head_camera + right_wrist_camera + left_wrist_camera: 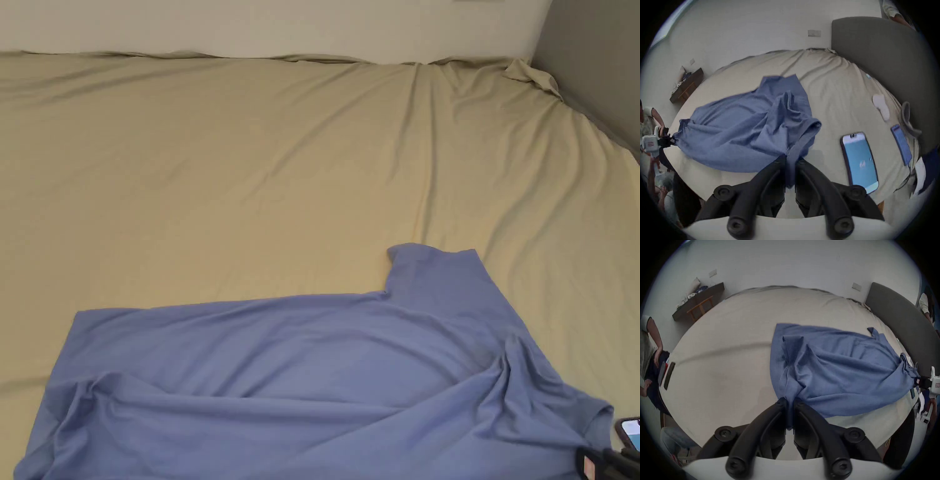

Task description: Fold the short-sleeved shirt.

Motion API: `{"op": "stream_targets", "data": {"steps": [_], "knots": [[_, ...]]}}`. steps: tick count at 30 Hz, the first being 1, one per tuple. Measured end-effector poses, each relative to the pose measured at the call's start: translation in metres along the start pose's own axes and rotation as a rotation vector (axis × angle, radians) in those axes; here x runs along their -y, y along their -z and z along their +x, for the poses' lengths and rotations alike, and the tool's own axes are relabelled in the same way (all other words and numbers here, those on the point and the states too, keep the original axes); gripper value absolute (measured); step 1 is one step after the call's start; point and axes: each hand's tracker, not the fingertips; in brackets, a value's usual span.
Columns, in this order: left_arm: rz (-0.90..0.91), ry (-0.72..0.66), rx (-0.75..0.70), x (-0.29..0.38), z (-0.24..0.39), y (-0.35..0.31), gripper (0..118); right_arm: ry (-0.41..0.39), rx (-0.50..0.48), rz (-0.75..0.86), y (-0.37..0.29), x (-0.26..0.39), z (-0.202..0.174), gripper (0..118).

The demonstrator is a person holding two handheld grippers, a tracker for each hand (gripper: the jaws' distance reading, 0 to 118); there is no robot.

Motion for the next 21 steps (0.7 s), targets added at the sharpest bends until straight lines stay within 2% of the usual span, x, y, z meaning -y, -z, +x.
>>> {"op": "stream_targets", "data": {"steps": [5,6,7,8,9,10,16,18,19,20,21], "knots": [[-0.038,0.009,-0.014,0.012,-0.001,0.016,6,0.007,0.013,-0.025,0.015,0.012,-0.002,12],[-0.032,-0.002,-0.01,0.009,-0.003,0.015,19,0.006,0.015,-0.023,0.015,0.009,-0.002,16],[-0.028,-0.028,-0.007,0.008,-0.006,0.012,42,0.009,0.01,-0.03,0.014,0.004,-0.002,35],[-0.028,-0.056,-0.006,0.007,-0.009,0.009,61,0.019,0.008,-0.053,0.013,0.0,-0.002,69],[-0.018,-0.064,-0.004,0.005,-0.012,0.002,62,0.016,0.011,-0.056,0.009,-0.004,-0.004,102],[0.017,-0.078,-0.015,0.004,-0.014,-0.01,62,0.01,0.01,-0.046,0.002,-0.006,-0.006,105],[0.281,-0.017,-0.113,-0.03,-0.002,-0.122,61,-0.058,-0.019,0.152,-0.07,-0.039,-0.045,104],[0.415,-0.002,-0.144,-0.042,0.009,-0.156,46,-0.106,-0.009,0.236,-0.091,-0.049,-0.063,98],[0.477,0.025,-0.17,-0.044,0.02,-0.174,34,-0.139,-0.011,0.286,-0.102,-0.053,-0.073,94],[0.499,0.047,-0.17,-0.049,0.028,-0.184,20,-0.166,-0.018,0.339,-0.112,-0.053,-0.082,88],[0.545,0.029,-0.198,-0.053,0.034,-0.194,0,-0.183,-0.029,0.382,-0.12,-0.054,-0.091,45]]}}
